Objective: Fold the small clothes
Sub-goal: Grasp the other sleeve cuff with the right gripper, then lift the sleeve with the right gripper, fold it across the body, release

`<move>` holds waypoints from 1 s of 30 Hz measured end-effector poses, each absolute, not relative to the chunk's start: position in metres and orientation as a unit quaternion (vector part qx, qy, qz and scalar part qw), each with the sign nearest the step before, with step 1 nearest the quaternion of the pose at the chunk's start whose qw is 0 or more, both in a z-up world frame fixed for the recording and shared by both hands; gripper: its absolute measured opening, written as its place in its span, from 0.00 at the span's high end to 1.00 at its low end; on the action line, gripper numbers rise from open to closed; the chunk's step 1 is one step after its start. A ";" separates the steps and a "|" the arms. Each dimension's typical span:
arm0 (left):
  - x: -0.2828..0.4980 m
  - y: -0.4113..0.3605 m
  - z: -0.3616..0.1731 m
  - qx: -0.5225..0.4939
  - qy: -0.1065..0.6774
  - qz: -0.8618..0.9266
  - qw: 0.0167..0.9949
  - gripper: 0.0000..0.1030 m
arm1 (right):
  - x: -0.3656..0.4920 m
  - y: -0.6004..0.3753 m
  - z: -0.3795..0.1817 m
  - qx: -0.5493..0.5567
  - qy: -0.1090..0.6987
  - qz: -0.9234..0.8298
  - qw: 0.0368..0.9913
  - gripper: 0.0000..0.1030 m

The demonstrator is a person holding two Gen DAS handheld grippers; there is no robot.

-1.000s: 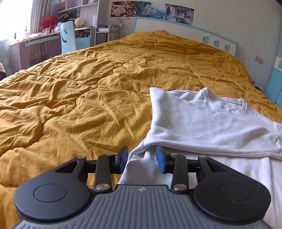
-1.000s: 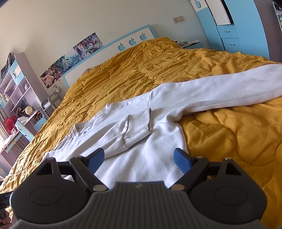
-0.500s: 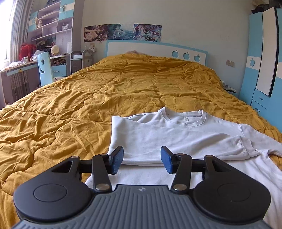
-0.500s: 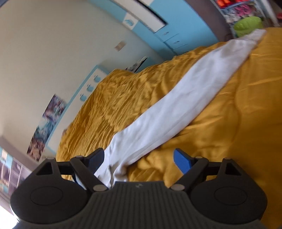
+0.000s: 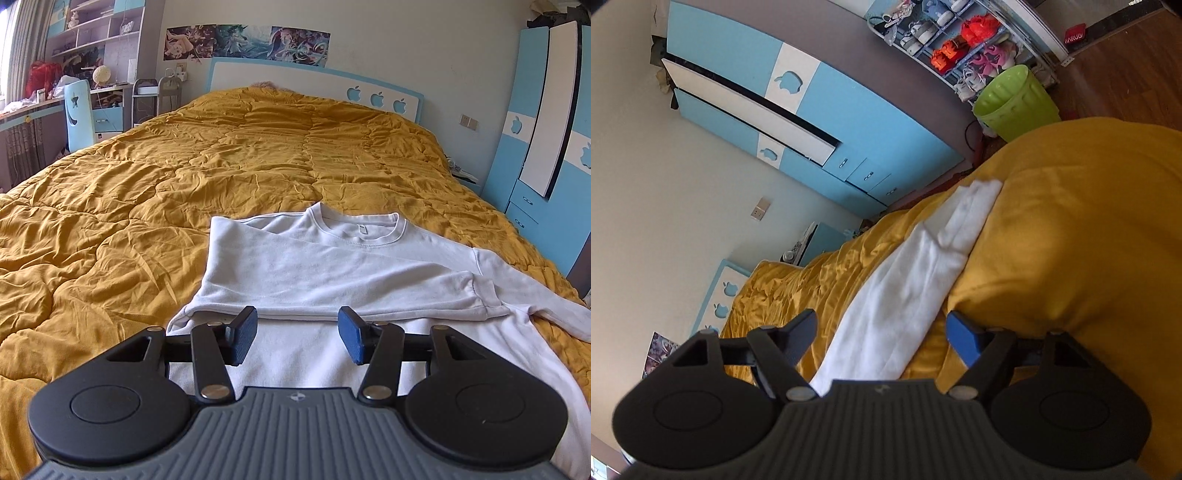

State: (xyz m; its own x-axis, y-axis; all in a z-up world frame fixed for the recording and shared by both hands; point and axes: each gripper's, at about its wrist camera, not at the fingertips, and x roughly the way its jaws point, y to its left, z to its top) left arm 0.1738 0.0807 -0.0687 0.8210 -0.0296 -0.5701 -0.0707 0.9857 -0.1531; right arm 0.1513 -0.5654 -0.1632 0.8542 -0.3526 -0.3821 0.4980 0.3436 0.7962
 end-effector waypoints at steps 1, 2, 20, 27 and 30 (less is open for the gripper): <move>0.174 0.081 -0.069 -0.088 0.304 0.013 0.949 0.42 | 0.153 -0.569 -0.164 0.510 0.067 -0.264 0.816 0.28; 0.174 0.081 -0.070 -0.092 0.308 0.015 0.947 0.42 | 0.155 -0.573 -0.165 0.510 0.061 -0.269 0.815 0.27; 0.180 0.088 -0.095 -0.106 0.378 0.065 0.917 0.42 | 0.172 -0.588 -0.171 0.436 0.030 -0.344 0.831 0.95; 0.171 0.090 -0.078 -0.092 0.366 0.074 0.923 0.42 | 0.161 -0.589 -0.146 0.402 -0.006 -0.271 0.874 0.95; 0.170 0.091 -0.073 -0.096 0.363 0.076 0.924 0.42 | 0.163 -0.583 -0.120 0.385 -0.012 -0.229 0.894 0.95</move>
